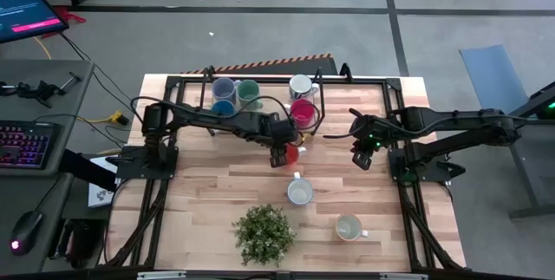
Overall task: Place coffee mugs
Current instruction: Put the orange mug on the shelf
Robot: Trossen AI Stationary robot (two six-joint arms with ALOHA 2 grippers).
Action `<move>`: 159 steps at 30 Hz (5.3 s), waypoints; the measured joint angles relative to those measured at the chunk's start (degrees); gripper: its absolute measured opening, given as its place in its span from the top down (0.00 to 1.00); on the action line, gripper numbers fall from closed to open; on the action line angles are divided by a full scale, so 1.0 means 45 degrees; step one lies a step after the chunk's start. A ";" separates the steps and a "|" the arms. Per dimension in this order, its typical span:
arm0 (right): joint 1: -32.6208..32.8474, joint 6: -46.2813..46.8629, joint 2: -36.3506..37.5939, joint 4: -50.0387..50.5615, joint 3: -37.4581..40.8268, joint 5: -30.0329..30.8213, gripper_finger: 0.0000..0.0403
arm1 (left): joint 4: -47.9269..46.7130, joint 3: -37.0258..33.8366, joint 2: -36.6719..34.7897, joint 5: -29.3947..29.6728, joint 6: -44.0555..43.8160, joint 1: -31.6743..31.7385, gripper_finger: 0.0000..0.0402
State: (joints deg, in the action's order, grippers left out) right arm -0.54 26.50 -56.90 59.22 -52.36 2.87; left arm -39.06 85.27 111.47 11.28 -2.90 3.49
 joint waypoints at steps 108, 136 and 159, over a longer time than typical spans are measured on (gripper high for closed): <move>0.0005 -0.0233 -0.0005 -0.1249 0.0000 0.1287 0.77 | -0.5332 0.5668 0.1597 0.1275 -0.1267 0.5246 0.99; 0.1009 0.0247 -0.0005 -0.1622 0.0000 0.1505 0.77 | -0.5258 0.5547 0.1765 0.1295 -0.1452 0.5207 0.93; 0.1404 0.0447 -0.0005 -0.1617 0.0000 0.1521 0.77 | -0.4709 0.5537 0.1761 0.0897 -0.0971 0.5202 0.92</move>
State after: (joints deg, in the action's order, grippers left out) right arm 5.78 28.51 -56.93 51.94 -52.36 9.72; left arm -60.25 110.19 119.39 15.31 -7.27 26.89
